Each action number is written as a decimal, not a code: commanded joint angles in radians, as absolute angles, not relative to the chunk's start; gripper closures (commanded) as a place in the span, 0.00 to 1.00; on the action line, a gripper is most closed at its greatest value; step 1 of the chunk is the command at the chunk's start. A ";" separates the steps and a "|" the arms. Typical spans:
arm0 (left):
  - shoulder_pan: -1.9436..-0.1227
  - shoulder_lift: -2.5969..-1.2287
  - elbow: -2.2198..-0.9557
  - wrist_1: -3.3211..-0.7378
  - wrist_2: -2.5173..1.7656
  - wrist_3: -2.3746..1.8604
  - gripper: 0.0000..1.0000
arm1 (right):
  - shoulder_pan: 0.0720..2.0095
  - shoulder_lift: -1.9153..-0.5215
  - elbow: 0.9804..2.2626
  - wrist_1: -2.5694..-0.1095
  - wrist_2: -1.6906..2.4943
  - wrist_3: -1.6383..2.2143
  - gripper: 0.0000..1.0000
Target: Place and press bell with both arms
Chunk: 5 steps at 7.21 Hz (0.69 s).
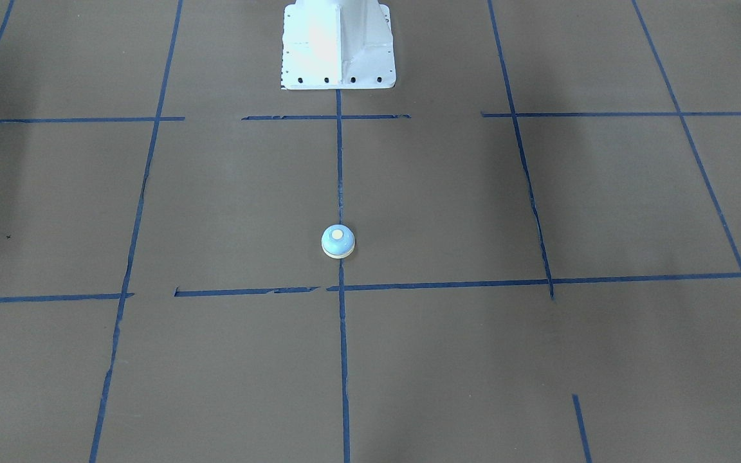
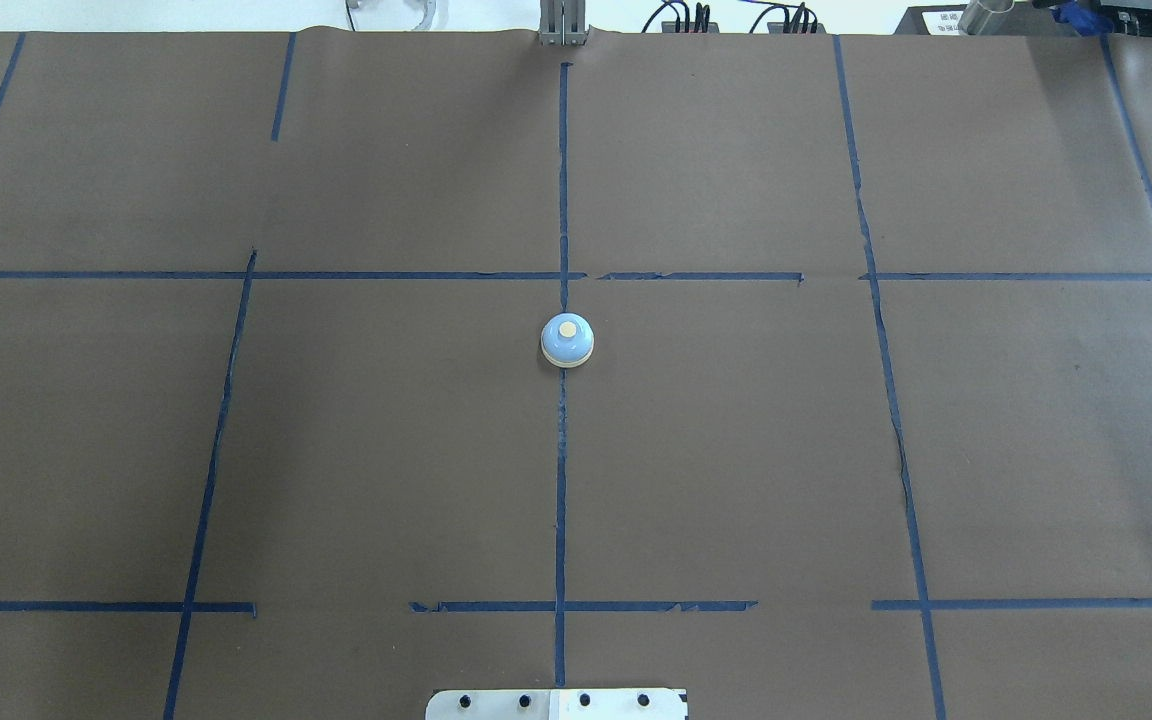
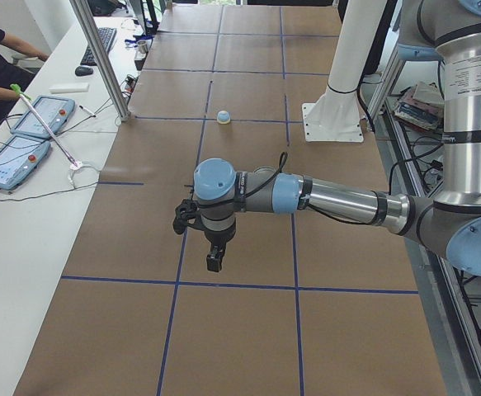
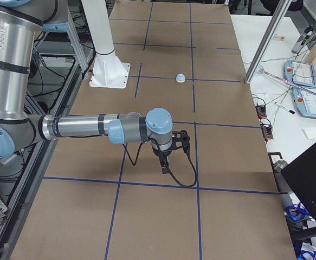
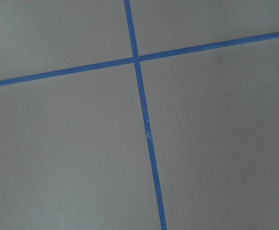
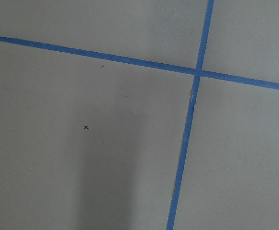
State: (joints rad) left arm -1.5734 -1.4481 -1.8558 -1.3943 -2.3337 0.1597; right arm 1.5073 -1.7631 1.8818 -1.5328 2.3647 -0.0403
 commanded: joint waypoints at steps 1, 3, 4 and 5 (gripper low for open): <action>-1.574 -1.419 -1.850 -1.391 -2.338 0.156 0.00 | 1.496 -1.729 1.879 -1.586 2.356 -0.044 0.00; -1.574 -1.384 -1.836 -1.391 -2.355 0.158 0.00 | 1.496 -1.723 1.862 -1.585 2.359 -0.044 0.00; -1.575 -1.382 -1.836 -1.393 -2.355 0.156 0.00 | 1.496 -1.721 1.859 -1.585 2.359 -0.043 0.00; -1.575 -1.364 -1.832 -1.393 -2.356 0.158 0.00 | 1.496 -1.718 1.850 -1.582 2.362 -0.043 0.00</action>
